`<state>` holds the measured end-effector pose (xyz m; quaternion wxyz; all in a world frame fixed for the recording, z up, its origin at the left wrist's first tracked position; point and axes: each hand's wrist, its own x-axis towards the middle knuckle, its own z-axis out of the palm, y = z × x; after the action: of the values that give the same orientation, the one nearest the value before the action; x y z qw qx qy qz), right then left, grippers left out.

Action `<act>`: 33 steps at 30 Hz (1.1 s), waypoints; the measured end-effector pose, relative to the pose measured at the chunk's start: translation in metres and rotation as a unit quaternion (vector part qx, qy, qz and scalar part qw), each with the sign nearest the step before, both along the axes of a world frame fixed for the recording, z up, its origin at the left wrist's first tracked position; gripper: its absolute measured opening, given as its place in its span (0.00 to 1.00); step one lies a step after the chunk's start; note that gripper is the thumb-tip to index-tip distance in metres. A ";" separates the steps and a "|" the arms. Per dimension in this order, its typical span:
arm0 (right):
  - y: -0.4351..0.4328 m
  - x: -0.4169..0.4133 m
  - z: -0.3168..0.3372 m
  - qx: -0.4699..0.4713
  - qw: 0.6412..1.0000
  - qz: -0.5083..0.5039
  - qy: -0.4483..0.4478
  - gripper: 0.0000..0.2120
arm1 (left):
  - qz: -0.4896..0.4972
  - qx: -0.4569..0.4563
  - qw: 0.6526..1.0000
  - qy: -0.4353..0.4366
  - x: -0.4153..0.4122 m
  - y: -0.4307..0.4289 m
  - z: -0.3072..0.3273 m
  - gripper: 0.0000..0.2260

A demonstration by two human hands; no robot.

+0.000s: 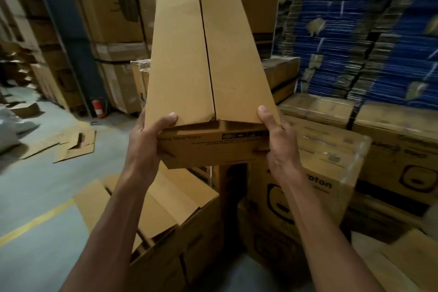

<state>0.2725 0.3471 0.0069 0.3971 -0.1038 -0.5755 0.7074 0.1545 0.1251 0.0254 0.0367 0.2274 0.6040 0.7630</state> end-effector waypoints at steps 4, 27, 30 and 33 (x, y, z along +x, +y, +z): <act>0.019 0.045 0.003 -0.010 0.996 -0.085 0.009 0.28 | -0.082 -0.002 0.997 -0.010 0.011 0.042 0.011 0.23; 0.099 0.048 -0.049 -0.136 0.923 -0.356 -0.049 0.41 | -0.336 -0.112 0.933 -0.059 -0.062 0.241 -0.035 0.27; 0.108 0.028 -0.057 -0.148 0.917 -0.366 -0.061 0.43 | -0.346 -0.123 0.928 -0.068 -0.084 0.256 -0.044 0.18; 0.116 0.017 -0.067 -0.167 0.908 -0.379 -0.066 0.46 | -0.356 -0.137 0.921 -0.079 -0.097 0.271 -0.053 0.18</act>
<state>0.2898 0.4630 -0.0600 0.5732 -0.4252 -0.3909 0.5813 0.0570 0.3958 -0.0273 0.3848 0.3593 0.5768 0.6246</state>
